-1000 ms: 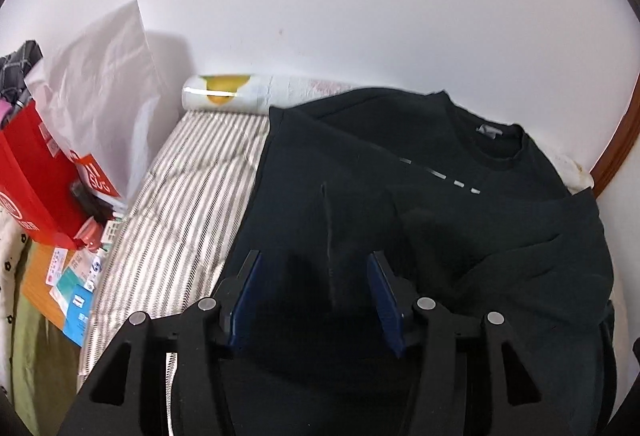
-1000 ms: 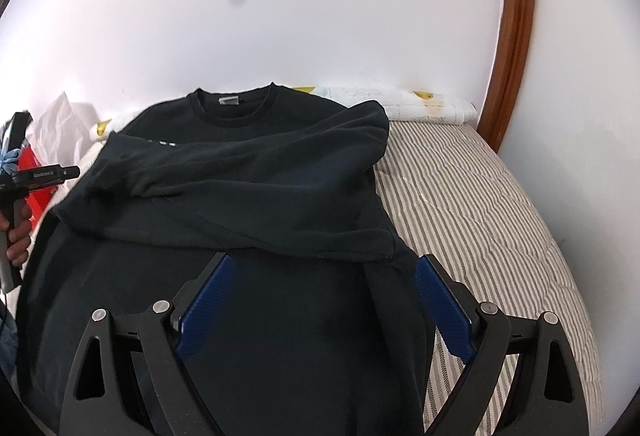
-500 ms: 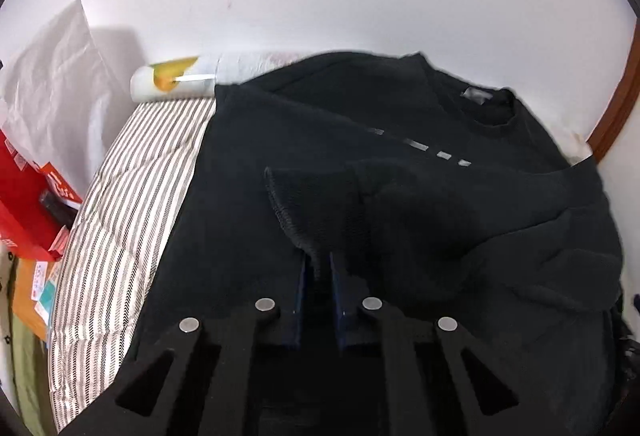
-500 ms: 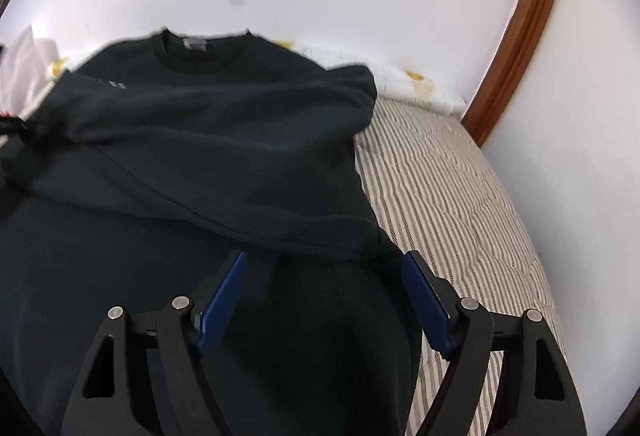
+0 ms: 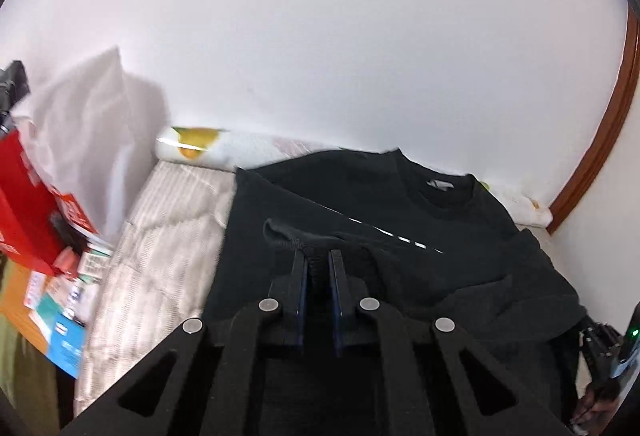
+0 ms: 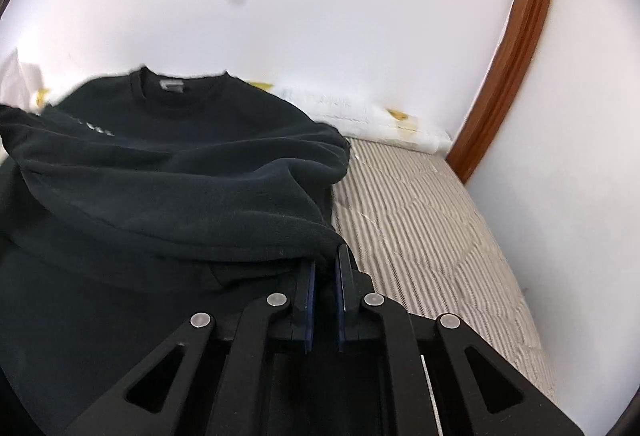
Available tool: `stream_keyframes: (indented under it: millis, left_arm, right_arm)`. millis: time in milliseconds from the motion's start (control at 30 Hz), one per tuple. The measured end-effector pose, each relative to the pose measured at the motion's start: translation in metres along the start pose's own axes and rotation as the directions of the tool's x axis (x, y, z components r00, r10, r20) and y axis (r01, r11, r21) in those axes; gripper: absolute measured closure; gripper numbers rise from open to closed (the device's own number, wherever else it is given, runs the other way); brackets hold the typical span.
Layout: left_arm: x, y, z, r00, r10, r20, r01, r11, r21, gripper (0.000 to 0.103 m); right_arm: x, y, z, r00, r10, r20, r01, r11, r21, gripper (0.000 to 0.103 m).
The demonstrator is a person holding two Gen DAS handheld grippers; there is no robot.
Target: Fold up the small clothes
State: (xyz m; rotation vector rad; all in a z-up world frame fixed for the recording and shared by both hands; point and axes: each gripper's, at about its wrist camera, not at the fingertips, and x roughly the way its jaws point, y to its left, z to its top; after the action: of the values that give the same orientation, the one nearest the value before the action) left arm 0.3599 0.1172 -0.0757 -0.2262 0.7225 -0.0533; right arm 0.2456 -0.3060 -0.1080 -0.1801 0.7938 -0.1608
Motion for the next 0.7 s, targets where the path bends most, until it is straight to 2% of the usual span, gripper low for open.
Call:
stream_keyframes:
  millis: [100,200,300,333,433,467,533,633,700]
  left_arm:
    - [-0.002,0.014,-0.008,1.000,0.027,-0.008,-0.027,1.000,-0.009,0.094]
    - [0.008,0.027,-0.025,0.996,0.061,-0.058,-0.061,0.998,-0.011,0.093]
    - [0.025,0.033,-0.044,0.990,0.086,-0.108,-0.089,0.996,-0.019,0.093]
    - [0.030,0.034,-0.048,0.988,0.094,-0.122,-0.096,0.995,-0.014,0.092]
    - [0.039,0.034,-0.056,0.980,0.109,-0.168,-0.111,0.994,-0.004,0.088]
    - [0.039,0.035,-0.057,0.980,0.106,-0.171,-0.109,0.994,-0.009,0.088]
    - [0.035,0.036,-0.056,0.981,0.107,-0.161,-0.111,0.994,-0.017,0.085]
    - [0.026,0.035,-0.050,0.985,0.112,-0.132,-0.116,0.993,-0.019,0.079]
    - [0.024,0.032,-0.047,0.986,0.111,-0.122,-0.114,0.993,-0.011,0.063]
  right_arm:
    - [0.003,0.008,-0.004,1.000,0.006,-0.014,-0.007,0.999,-0.044,0.090]
    - [0.008,0.019,-0.015,0.998,0.009,-0.061,-0.015,0.993,-0.114,0.086]
    - [0.001,0.018,-0.023,0.996,0.025,-0.086,-0.036,0.990,-0.134,0.081]
    - [-0.008,0.014,-0.023,0.996,0.047,-0.070,-0.056,0.990,-0.130,0.079]
    - [-0.027,0.002,-0.014,0.994,0.105,0.000,-0.105,0.990,-0.091,0.059]
    - [-0.030,-0.002,-0.009,0.993,0.116,0.028,-0.114,0.991,-0.073,0.056]
    - [-0.028,-0.005,0.000,0.992,0.112,0.054,-0.109,0.993,-0.049,0.056]
    - [0.001,-0.005,0.016,0.993,0.116,0.001,-0.116,0.993,-0.011,0.056]
    - [0.018,-0.003,0.019,0.993,0.112,-0.024,-0.112,0.994,0.016,0.056]
